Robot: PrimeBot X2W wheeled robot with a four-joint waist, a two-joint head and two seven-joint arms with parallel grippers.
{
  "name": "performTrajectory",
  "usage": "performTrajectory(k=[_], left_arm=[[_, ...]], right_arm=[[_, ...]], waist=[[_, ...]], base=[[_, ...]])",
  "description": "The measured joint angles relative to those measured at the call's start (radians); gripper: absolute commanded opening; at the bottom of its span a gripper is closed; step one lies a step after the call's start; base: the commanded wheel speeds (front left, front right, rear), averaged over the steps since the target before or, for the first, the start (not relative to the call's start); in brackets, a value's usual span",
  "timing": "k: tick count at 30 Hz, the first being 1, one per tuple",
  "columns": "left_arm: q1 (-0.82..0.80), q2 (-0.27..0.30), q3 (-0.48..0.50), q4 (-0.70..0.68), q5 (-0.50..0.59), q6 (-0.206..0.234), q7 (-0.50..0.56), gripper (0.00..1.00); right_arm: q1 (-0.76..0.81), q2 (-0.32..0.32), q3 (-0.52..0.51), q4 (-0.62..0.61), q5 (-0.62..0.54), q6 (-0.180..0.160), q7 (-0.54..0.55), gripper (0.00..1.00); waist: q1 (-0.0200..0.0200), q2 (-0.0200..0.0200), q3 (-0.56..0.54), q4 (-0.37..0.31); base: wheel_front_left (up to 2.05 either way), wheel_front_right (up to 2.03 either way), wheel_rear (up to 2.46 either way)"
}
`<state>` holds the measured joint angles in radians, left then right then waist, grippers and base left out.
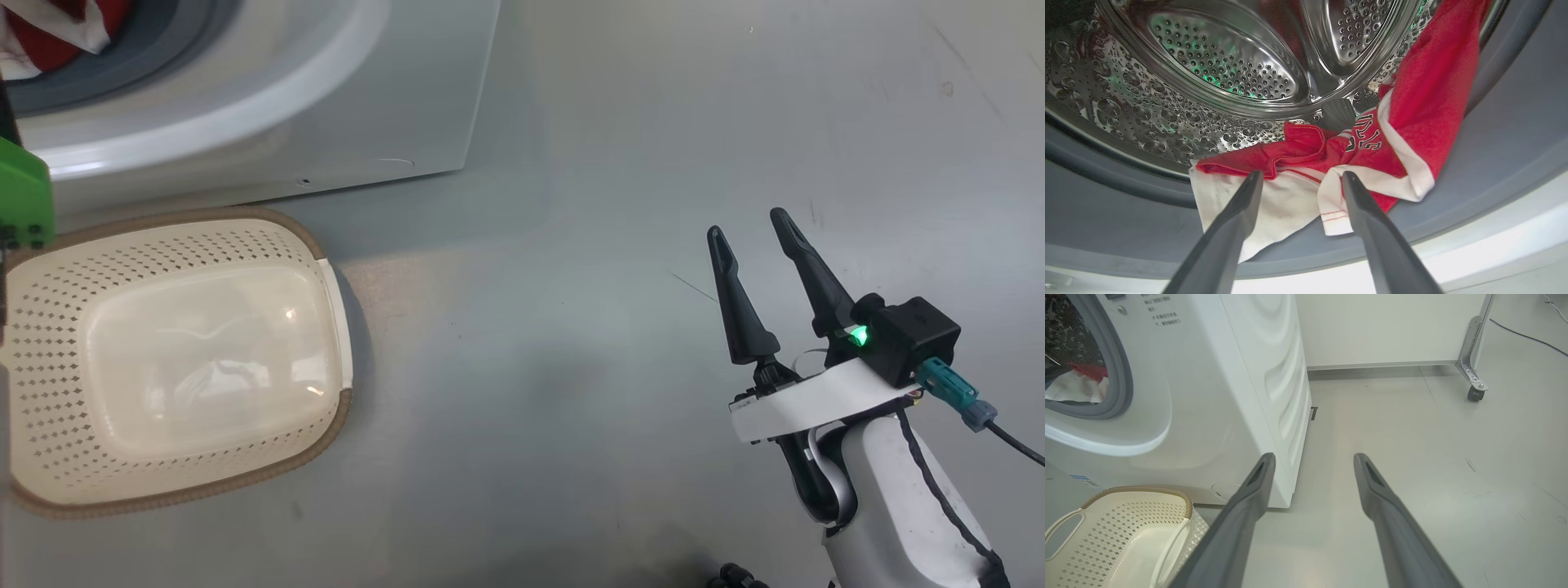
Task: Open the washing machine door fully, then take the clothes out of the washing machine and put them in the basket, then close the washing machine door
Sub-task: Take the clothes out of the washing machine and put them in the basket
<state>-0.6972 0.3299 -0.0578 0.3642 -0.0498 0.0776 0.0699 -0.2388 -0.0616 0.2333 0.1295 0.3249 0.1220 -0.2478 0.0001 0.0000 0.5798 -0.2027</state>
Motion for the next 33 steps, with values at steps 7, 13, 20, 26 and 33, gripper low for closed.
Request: performTrajectory(k=[7, 13, 20, 26, 33], left_arm=[[-0.112, 0.052, 0.012, 0.078, 0.052, 0.014, 0.082, 1.00], [-0.194, 0.060, -0.008, 0.155, 0.085, 0.015, 0.142, 1.00], [-0.249, 0.092, -0.012, 0.221, 0.123, 0.019, 0.197, 1.00], [-0.296, 0.094, -0.024, 0.273, 0.143, 0.022, 0.245, 1.00], [-0.328, 0.095, -0.027, 0.325, 0.156, 0.022, 0.290, 1.00]], right_arm=[[-0.026, 0.005, 0.010, 0.004, 0.011, 0.000, 0.000, 1.00], [-0.032, 0.006, 0.010, 0.014, 0.019, 0.000, 0.000, 1.00], [-0.040, 0.008, 0.012, 0.019, 0.028, 0.000, 0.000, 1.00], [-0.040, 0.009, 0.022, 0.022, 0.029, 0.000, -0.001, 1.00], [-0.045, 0.012, 0.031, 0.022, 0.034, 0.000, -0.001, 1.00]], waist=[[0.0000, 0.0000, 0.047, -0.042], [0.0000, 0.0000, 0.069, -0.062], [0.0000, 0.0000, 0.077, -0.067], [0.0000, 0.0000, 0.083, -0.068], [0.0000, 0.0000, 0.092, -0.069]], base=[[0.00, 0.00, 0.00], [0.00, 0.00, 0.00], [0.00, 0.00, 0.00], [0.00, 0.00, 0.00], [0.00, 0.00, 0.00]])
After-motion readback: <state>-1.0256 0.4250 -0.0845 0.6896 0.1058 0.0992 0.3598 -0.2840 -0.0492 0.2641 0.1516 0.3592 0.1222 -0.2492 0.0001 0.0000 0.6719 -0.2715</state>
